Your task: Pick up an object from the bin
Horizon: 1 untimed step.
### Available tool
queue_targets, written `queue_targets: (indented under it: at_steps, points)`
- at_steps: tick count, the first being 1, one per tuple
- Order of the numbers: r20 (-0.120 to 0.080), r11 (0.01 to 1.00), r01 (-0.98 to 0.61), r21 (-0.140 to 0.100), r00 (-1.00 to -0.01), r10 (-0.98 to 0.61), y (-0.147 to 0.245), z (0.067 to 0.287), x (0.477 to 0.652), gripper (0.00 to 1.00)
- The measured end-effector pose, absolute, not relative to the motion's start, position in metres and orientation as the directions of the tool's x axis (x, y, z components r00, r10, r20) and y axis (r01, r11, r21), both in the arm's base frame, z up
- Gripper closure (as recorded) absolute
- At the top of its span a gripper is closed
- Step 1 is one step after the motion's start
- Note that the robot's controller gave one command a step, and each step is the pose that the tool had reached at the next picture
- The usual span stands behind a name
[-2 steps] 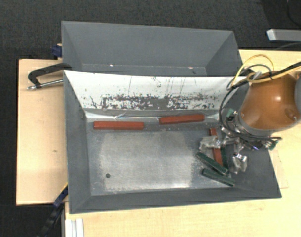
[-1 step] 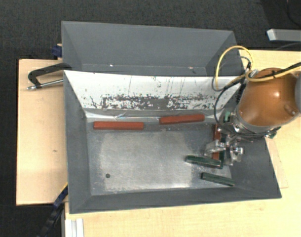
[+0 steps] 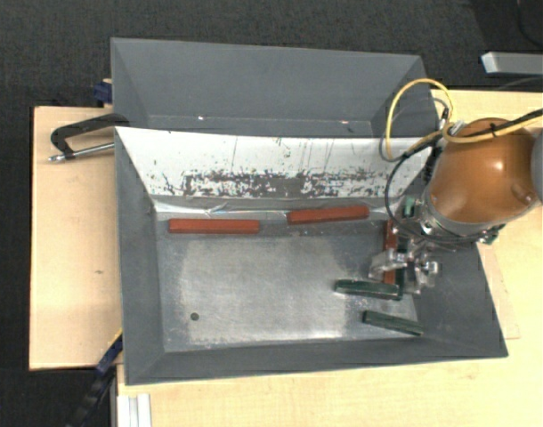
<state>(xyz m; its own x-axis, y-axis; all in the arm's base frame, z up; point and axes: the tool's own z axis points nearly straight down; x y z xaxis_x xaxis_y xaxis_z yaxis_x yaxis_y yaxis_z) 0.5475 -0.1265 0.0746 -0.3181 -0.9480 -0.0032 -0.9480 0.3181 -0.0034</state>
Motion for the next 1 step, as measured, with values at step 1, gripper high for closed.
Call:
queue_targets:
  at_steps: [1]
  points:
    - [-0.004,0.319,-0.948,-0.004,-0.319,-0.948,-0.1186,0.2144,0.578,1.0]
